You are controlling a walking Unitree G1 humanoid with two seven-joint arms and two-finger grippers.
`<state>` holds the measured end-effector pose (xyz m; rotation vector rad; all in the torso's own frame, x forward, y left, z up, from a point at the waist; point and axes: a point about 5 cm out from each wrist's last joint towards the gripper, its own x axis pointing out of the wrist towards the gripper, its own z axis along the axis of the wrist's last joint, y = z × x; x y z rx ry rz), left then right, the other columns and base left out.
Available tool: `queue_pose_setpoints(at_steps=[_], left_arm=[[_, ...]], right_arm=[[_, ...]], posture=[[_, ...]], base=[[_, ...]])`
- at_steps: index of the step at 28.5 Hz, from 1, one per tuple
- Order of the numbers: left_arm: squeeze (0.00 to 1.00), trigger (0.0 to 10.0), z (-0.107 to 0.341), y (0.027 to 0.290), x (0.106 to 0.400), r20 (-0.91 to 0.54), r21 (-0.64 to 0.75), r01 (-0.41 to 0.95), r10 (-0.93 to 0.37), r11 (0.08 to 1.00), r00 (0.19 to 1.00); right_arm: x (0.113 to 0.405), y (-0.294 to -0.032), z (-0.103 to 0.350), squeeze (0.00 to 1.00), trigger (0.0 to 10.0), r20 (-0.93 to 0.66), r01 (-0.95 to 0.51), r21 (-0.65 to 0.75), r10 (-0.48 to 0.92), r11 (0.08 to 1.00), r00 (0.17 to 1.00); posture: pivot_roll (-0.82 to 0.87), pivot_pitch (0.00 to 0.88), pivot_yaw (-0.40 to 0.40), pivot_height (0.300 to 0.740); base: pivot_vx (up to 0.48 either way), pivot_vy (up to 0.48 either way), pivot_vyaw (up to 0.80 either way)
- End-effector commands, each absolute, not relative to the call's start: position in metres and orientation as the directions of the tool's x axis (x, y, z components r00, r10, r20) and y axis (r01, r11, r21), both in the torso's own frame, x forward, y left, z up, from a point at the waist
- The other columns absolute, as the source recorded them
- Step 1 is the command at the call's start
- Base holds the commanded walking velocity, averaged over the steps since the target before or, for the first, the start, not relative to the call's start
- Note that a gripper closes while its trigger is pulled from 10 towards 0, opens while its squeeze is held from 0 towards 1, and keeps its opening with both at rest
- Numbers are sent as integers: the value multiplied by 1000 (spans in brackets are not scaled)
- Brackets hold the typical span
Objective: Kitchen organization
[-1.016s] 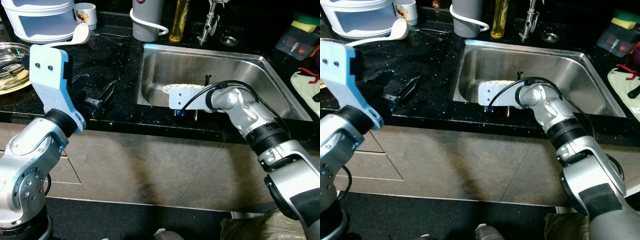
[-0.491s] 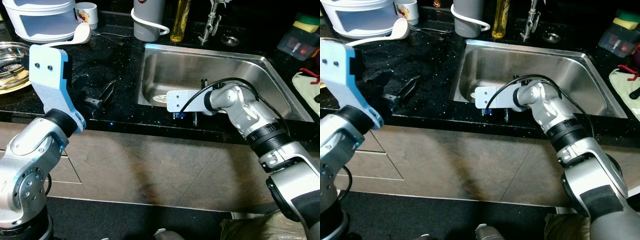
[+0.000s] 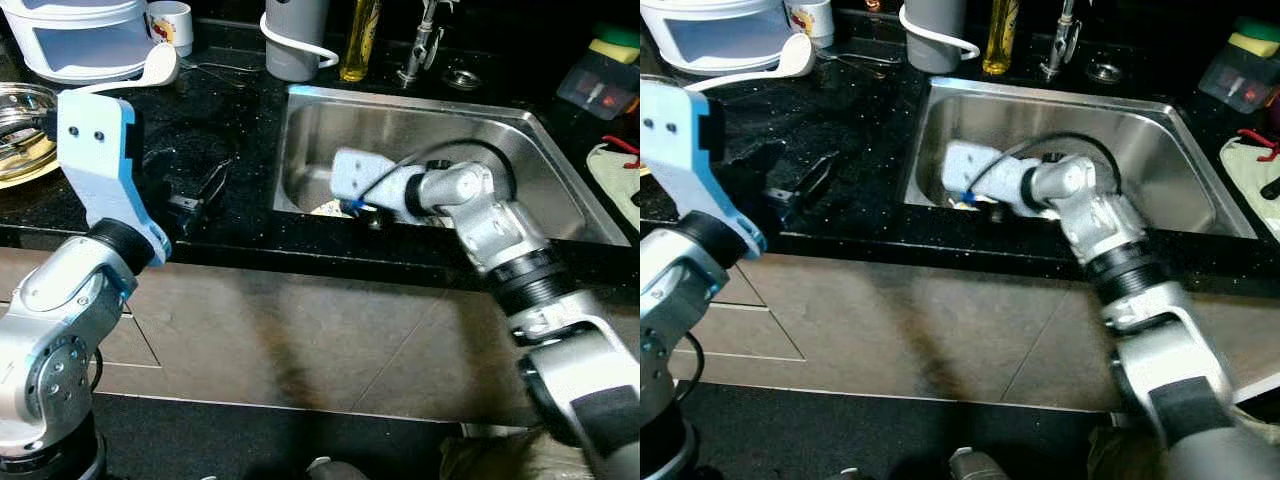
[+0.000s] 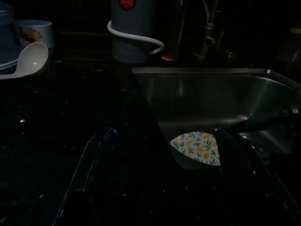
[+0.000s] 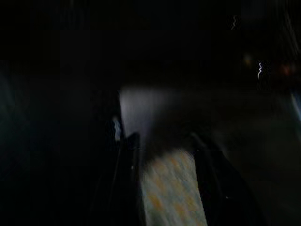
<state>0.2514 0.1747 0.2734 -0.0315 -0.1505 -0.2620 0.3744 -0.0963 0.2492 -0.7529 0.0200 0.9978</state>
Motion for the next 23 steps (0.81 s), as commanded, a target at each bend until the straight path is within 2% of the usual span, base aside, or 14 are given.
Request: queue_pose_setpoints(at_steps=[1,2,5,6,7,8,11,13,14,15,17,18,20,23], left_arm=[[0,10000,274,175,251,166,-19,264,-257,964,952],[0,10000,274,175,251,166,-19,264,-257,964,952],[0,10000,275,175,251,168,-19,261,-254,965,953],[0,10000,274,175,252,169,-20,258,-251,966,953],[0,10000,273,173,253,169,-23,253,-245,967,955],[0,10000,273,173,253,169,-23,253,-245,967,955],[0,10000,268,165,255,163,-29,258,-250,966,954],[0,10000,267,162,255,162,-34,264,-256,964,953],[0,10000,264,155,256,159,-41,284,-275,958,948],[0,10000,264,155,256,159,-41,284,-275,958,948],[0,10000,259,139,257,163,-56,334,-321,941,933],[0,10000,259,139,257,163,-56,334,-321,941,933],[0,10000,254,128,258,159,-70,370,-356,926,921],[0,10000,250,125,258,153,-74,381,-367,922,918]], right_arm=[[372,-101,262,0,10000,-195,-766,-496,807,409,558],[372,-101,262,0,10000,-195,-766,-496,807,409,558],[366,-97,269,0,10000,-68,-807,-387,859,446,507],[363,-95,272,0,10000,17,-823,-327,874,464,486],[359,-93,276,0,10000,208,-843,-145,848,519,487],[359,-93,276,0,10000,208,-843,-145,848,519,487],[360,-96,274,0,10000,364,-828,74,758,556,542],[360,-97,272,0,10000,392,-824,129,735,552,553],[358,-100,269,0,10000,443,-830,227,705,510,554],[358,-100,269,0,10000,443,-830,227,705,510,554],[347,-105,266,0,10000,536,-865,312,678,394,502],[347,-105,266,0,10000,536,-865,312,678,394,502],[336,-106,260,0,10000,571,-893,311,687,325,449],[332,-105,257,0,10000,570,-901,306,698,309,433]], posture=[[80,73,-97,732],[80,73,-97,732],[80,74,-95,732],[81,74,-96,732],[83,74,-96,732],[83,74,-96,732],[84,74,-94,732],[84,74,-94,732],[83,68,-97,732],[83,68,-97,732],[83,63,-93,732],[83,63,-93,732],[75,58,-87,732],[74,57,-86,732]], base=[[0,0,0],[0,0,0],[0,0,0],[0,0,0],[0,0,0],[0,0,0],[0,0,0],[0,0,0],[0,0,0],[0,0,0],[0,0,0],[0,0,0],[0,0,0],[0,0,0]])
